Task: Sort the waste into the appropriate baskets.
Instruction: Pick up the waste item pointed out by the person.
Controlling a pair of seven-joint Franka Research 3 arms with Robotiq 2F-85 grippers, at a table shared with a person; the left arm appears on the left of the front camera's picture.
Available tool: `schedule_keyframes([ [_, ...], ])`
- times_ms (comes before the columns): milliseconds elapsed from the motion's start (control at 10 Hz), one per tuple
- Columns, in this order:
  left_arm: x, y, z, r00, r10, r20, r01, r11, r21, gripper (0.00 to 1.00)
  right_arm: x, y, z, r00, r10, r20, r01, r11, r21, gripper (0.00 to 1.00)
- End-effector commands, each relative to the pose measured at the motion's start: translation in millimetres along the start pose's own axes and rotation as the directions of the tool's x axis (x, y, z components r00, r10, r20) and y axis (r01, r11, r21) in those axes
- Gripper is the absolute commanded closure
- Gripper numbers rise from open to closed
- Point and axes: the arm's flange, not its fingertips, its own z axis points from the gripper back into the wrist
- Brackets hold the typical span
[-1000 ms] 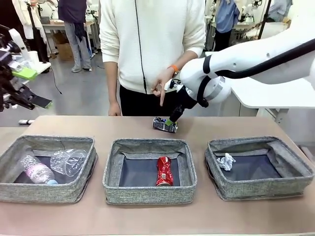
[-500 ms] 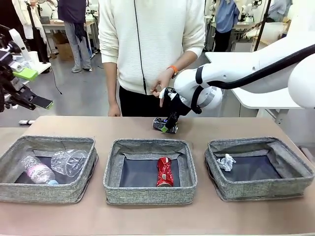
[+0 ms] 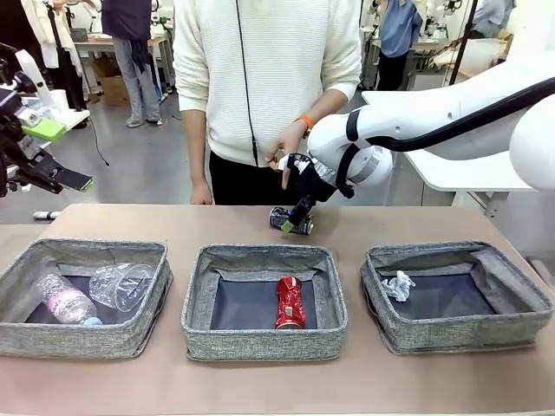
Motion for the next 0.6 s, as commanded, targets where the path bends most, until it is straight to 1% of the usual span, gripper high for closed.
schedule_keyframes([
  [0,1.1,-2.3,-0.7,1.0,-0.026,0.01,0.026,0.999,-0.02,0.0,6.0,-2.7,6.2,1.0,-0.022,0.003,0.022,1.0,0.014,1.0],
  [100,1.1,-2.3,-0.7,1.0,-0.026,0.01,0.026,0.999,-0.02,0.0,7.7,-4.7,7.1,0.999,-0.045,0.011,0.045,0.999,0.0,0.61],
  [200,1.1,-2.3,-0.7,1.0,-0.026,0.01,0.026,0.999,-0.02,0.0,5.7,-3.4,5.5,1.0,-0.029,-0.002,0.029,1.0,0.001,0.61],
  [500,1.1,-2.3,-0.7,1.0,-0.026,0.01,0.026,0.999,-0.02,0.0,6.1,-3.3,5.4,0.999,-0.029,-0.018,0.029,1.0,-0.002,0.61],
])
